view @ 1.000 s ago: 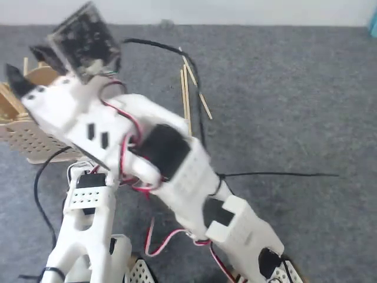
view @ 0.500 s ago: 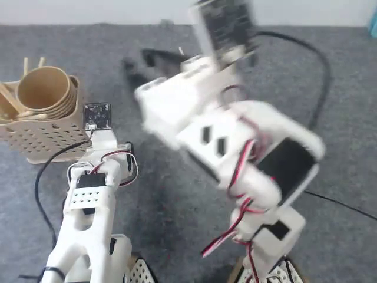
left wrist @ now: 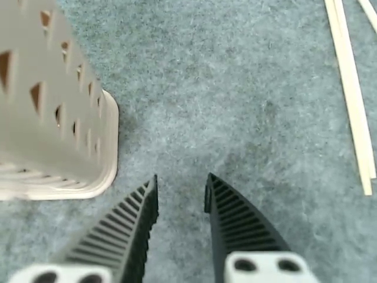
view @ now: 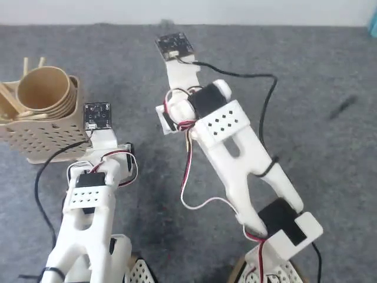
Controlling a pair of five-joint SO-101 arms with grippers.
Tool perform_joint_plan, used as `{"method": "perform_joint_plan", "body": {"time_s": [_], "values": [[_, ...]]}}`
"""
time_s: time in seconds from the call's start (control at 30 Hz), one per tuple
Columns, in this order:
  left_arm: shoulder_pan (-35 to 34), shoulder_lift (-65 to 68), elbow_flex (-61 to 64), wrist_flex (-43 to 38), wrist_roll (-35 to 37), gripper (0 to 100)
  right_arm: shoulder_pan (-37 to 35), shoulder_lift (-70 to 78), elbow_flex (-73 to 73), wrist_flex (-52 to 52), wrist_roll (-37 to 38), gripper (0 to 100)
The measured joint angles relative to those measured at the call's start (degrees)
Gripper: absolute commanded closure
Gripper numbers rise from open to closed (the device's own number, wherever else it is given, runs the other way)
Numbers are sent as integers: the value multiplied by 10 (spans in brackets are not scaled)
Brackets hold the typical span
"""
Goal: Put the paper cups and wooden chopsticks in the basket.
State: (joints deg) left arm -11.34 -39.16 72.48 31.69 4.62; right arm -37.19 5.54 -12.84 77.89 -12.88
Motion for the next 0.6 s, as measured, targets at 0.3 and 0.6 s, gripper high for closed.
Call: {"method": "perform_joint_plan", "body": {"time_s": [0.3, 0.6], "values": [[0, 0, 0, 0, 0, 876, 40, 86, 113, -220, -18, 928], [0, 0, 0, 0, 0, 876, 103, 193, 113, -330, -109, 927]]}}
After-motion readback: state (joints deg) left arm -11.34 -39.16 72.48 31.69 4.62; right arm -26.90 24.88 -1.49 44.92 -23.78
